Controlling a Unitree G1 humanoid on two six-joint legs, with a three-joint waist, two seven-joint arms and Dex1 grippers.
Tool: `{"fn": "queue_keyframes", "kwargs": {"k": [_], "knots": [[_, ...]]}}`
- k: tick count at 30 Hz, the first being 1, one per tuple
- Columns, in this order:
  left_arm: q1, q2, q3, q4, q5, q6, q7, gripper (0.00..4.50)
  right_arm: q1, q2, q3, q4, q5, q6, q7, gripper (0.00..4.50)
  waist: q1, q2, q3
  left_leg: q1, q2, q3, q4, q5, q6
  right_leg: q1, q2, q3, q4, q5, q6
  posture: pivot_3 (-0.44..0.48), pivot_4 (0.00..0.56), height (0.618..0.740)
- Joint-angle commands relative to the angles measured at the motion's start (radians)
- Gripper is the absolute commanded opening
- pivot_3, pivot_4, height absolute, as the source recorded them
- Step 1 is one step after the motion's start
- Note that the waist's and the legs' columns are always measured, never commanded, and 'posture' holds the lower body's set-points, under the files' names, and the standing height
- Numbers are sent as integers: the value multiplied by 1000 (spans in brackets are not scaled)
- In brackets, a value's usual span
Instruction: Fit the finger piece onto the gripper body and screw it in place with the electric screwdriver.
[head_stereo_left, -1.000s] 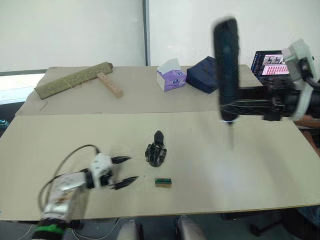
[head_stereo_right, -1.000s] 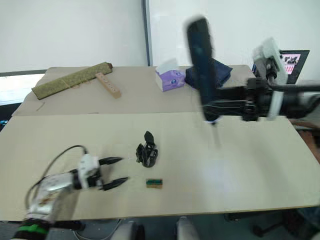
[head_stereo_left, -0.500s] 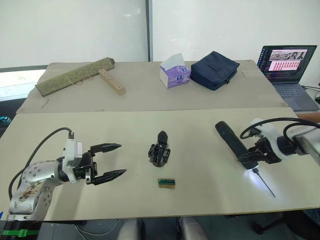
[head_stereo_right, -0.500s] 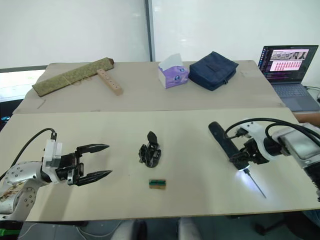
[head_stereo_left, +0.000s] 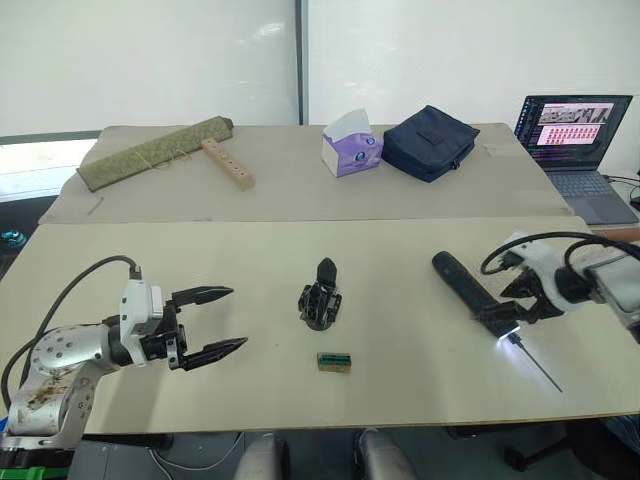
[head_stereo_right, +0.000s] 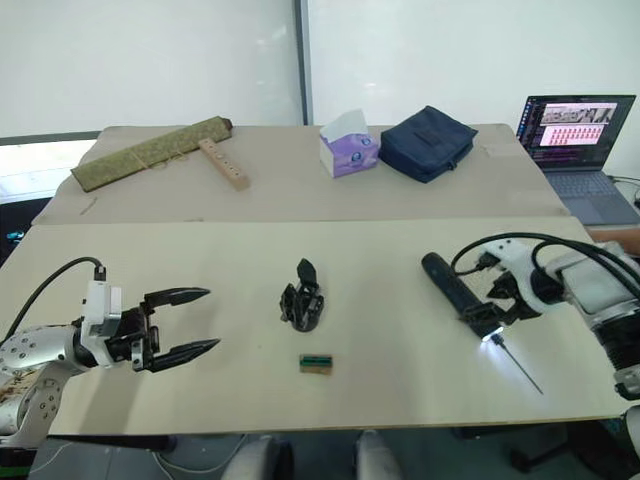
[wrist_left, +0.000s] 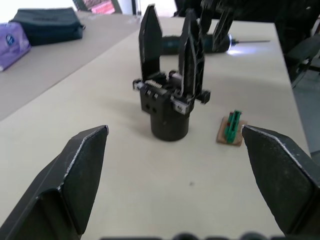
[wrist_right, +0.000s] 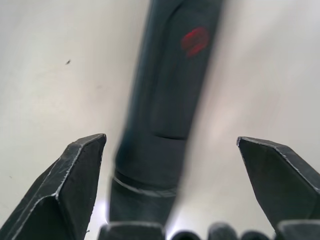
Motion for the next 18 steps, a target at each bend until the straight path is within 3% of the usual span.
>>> {"fn": "queue_keyframes", "kwargs": {"k": [1, 3, 5, 9, 13, 18], "knots": [[44, 29, 50, 17, 68, -21, 40, 4500, 42, -34, -224, -98, 110, -192, 119, 4456, 1, 0, 0, 0, 0, 0, 0, 0, 0, 0, 0, 0, 0, 0, 0, 0, 150, 740], [75, 20, 73, 22, 101, -44, 81, 4500, 133, 80, -405, -173, 222, -476, 220, 4456, 1, -3, 0, 1, 2, 0, -1, 0, 1, 1, 1, 0, 0, 0, 0, 0, 150, 740], [107, -10, 95, 15, 112, -61, 124, 4500, 240, 187, -492, -259, 285, -675, 301, 4456, 3, -8, -1, 3, 5, -1, -1, -1, 0, 4, 6, 0, -1, 0, -1, 0, 150, 740], [163, -51, 107, 45, 186, -164, 173, 4500, 376, 379, -495, -343, 278, -830, 231, 4456, 12, -9, 0, 11, 7, -3, -1, -1, 0, 13, 9, -1, -1, 0, -2, 0, 150, 740], [167, -67, 110, 63, 243, -217, 234, 4500, 458, 485, -466, -327, 227, -1050, 261, 4456, 22, -9, 1, 12, 6, -3, 0, 2, -4, 14, 7, -1, -1, 3, -4, 0, 150, 740], [191, -59, 116, 42, 256, -221, 259, 4500, 486, 513, -468, -292, 187, -1149, 233, 4456, 17, -10, 1, 15, 7, 0, 0, 3, -4, 15, 7, 0, 0, 4, -5, 0, 150, 740]]}}
